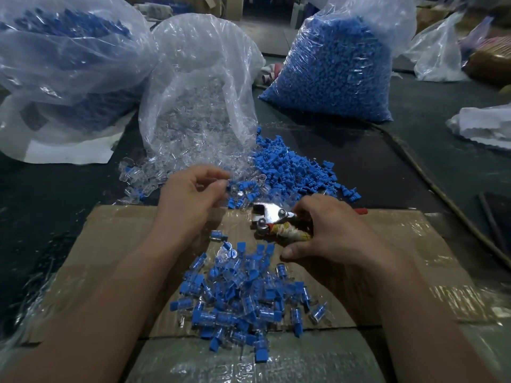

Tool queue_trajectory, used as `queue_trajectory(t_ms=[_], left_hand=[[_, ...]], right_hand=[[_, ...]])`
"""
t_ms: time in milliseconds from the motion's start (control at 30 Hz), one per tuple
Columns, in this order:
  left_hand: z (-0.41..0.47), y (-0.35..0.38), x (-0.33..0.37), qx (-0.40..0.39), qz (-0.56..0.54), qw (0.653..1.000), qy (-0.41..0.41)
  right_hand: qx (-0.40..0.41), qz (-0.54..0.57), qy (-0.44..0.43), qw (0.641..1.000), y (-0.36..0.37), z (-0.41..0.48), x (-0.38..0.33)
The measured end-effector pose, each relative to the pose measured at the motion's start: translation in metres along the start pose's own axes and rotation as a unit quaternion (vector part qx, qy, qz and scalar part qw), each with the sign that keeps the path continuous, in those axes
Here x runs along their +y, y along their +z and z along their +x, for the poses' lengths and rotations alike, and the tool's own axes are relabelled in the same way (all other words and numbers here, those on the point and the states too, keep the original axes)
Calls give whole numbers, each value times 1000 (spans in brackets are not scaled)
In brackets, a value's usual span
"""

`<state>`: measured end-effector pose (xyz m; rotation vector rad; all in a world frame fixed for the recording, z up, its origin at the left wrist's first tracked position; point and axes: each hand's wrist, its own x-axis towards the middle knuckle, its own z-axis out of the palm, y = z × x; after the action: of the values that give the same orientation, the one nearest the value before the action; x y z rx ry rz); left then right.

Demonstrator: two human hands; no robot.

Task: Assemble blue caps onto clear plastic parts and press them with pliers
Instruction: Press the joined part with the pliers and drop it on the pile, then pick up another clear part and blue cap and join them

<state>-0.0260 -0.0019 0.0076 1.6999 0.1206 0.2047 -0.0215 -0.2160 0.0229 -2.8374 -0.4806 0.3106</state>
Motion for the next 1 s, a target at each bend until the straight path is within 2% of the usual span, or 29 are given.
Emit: queue_trajectory(t_ms=[100, 267, 400, 467, 667, 1000], left_hand=[[-4, 0, 3, -38, -25, 999, -27], [-7, 2, 9, -59, -49, 996, -47], [-7, 2, 9, -47, -63, 995, -63], [-8, 2, 11, -44, -61, 995, -70], [-10, 2, 12, -58, -78, 991, -90], [-9, 4, 13, -67, -87, 991, -80]], right_hand=[[-1, 18, 16, 1000, 1, 2, 0], [8, 41, 21, 999, -3, -1, 6], [124, 111, 18, 986, -9, -1, 4], [155, 114, -5, 981, -13, 5, -4], [146, 57, -66, 985, -16, 44, -38], [116, -9, -43, 992, 0, 76, -59]])
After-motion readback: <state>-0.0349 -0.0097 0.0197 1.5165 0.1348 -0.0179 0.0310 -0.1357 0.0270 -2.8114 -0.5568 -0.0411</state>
